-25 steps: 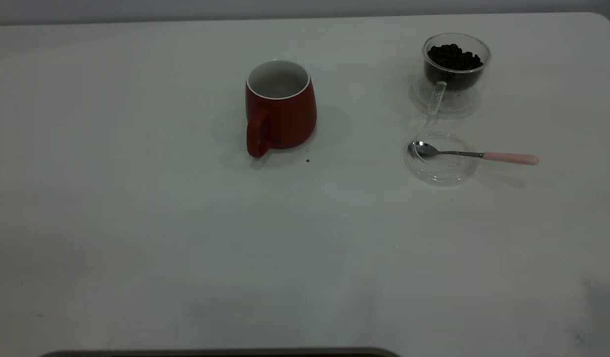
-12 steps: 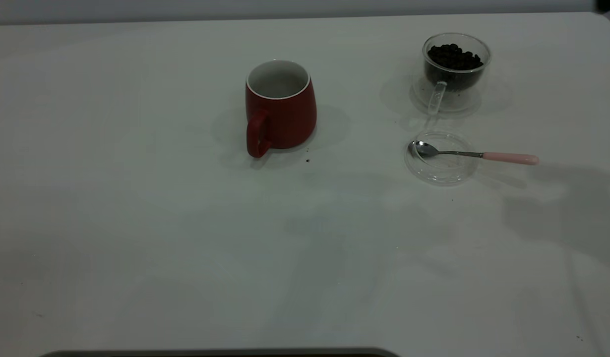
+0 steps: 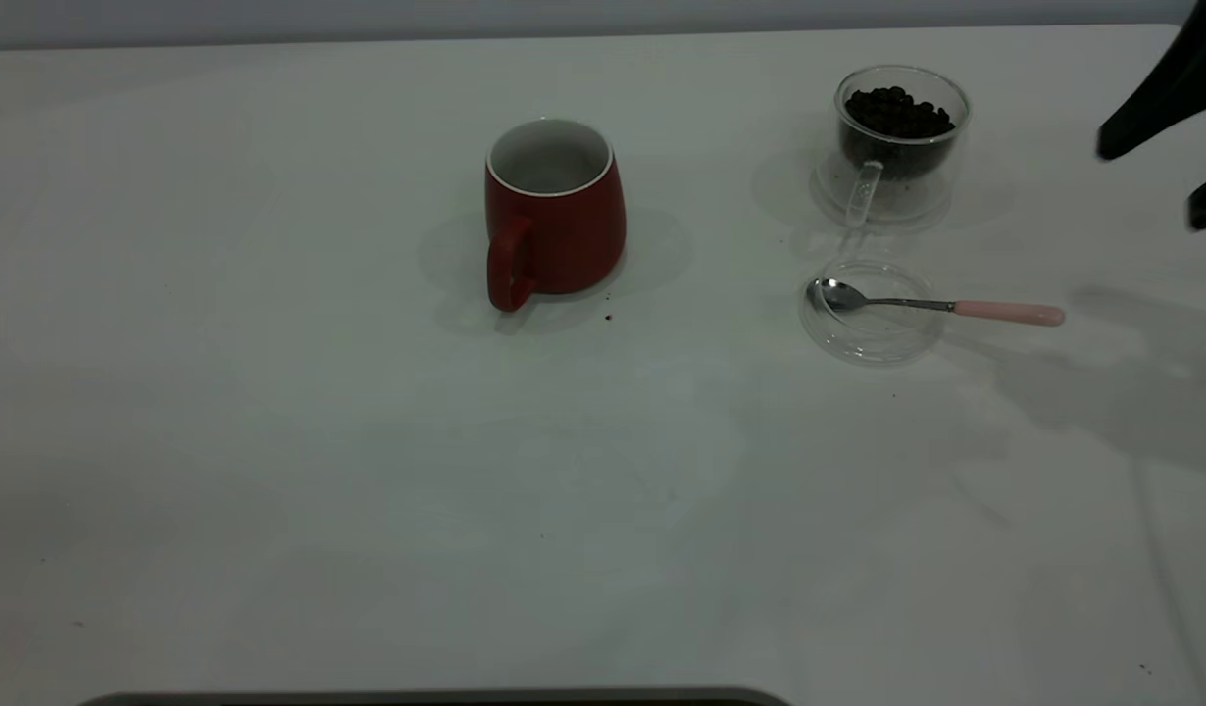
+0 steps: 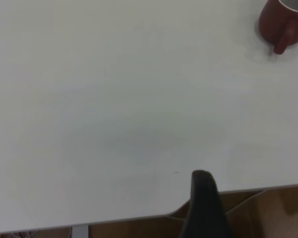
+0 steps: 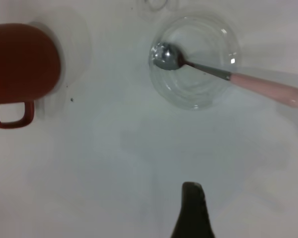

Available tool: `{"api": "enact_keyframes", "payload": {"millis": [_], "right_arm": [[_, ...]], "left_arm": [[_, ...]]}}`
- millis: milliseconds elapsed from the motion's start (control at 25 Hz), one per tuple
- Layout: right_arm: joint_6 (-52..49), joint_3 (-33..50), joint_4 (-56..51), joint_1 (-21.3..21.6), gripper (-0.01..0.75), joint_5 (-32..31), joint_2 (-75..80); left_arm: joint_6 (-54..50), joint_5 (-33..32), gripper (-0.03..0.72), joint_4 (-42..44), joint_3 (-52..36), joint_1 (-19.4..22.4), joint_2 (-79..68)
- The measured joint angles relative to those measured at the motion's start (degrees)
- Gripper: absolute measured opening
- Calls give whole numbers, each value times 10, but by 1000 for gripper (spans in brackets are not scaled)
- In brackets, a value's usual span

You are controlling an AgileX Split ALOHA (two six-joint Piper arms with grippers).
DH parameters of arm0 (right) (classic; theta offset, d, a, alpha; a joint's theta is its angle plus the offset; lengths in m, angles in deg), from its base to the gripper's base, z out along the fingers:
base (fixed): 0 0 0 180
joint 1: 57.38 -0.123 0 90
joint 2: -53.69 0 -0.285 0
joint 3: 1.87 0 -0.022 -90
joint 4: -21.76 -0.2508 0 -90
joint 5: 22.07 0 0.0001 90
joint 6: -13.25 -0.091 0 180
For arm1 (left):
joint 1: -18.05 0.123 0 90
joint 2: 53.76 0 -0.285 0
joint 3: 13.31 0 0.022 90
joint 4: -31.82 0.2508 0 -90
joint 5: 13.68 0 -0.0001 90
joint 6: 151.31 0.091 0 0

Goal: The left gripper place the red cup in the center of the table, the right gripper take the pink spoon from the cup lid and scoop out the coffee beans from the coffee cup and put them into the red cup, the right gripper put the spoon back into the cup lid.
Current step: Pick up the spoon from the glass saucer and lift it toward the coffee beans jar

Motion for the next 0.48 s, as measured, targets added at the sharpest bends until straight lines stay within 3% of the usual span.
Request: {"api": "enact_keyframes", "payload": {"millis": [480], "right_arm": [[215,-2,-248,0,627,21,165]], "left_arm": [[0,0,569,0,0,0,0]]}}
